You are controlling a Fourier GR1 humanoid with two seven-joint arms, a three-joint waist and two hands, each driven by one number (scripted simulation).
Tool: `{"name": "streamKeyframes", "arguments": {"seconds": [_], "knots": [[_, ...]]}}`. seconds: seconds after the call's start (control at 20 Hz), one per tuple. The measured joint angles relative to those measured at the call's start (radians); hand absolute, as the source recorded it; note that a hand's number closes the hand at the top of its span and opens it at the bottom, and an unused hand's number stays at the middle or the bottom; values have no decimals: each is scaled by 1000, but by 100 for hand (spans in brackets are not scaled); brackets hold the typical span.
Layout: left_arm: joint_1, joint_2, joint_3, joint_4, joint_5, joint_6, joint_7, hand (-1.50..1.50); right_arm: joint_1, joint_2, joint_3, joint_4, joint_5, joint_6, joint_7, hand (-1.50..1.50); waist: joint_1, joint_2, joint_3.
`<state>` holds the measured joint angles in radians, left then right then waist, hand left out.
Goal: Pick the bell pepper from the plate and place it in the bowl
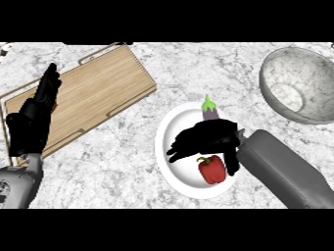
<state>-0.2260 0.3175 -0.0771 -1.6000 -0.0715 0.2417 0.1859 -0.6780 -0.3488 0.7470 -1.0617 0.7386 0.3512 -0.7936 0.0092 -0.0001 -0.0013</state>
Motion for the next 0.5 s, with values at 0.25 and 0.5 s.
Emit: {"name": "streamKeyframes", "arguments": {"seconds": [0.25,0.5], "knots": [[3,-14,14,20,-7,-15,-22,0,7,25,4,10,62,-75,-60,150,-4,-6,-5],[-22,-28,26,42,-25,-19,-13,0,28,32,-15,-11,86,-82,-84,150,-8,-9,-7]]}}
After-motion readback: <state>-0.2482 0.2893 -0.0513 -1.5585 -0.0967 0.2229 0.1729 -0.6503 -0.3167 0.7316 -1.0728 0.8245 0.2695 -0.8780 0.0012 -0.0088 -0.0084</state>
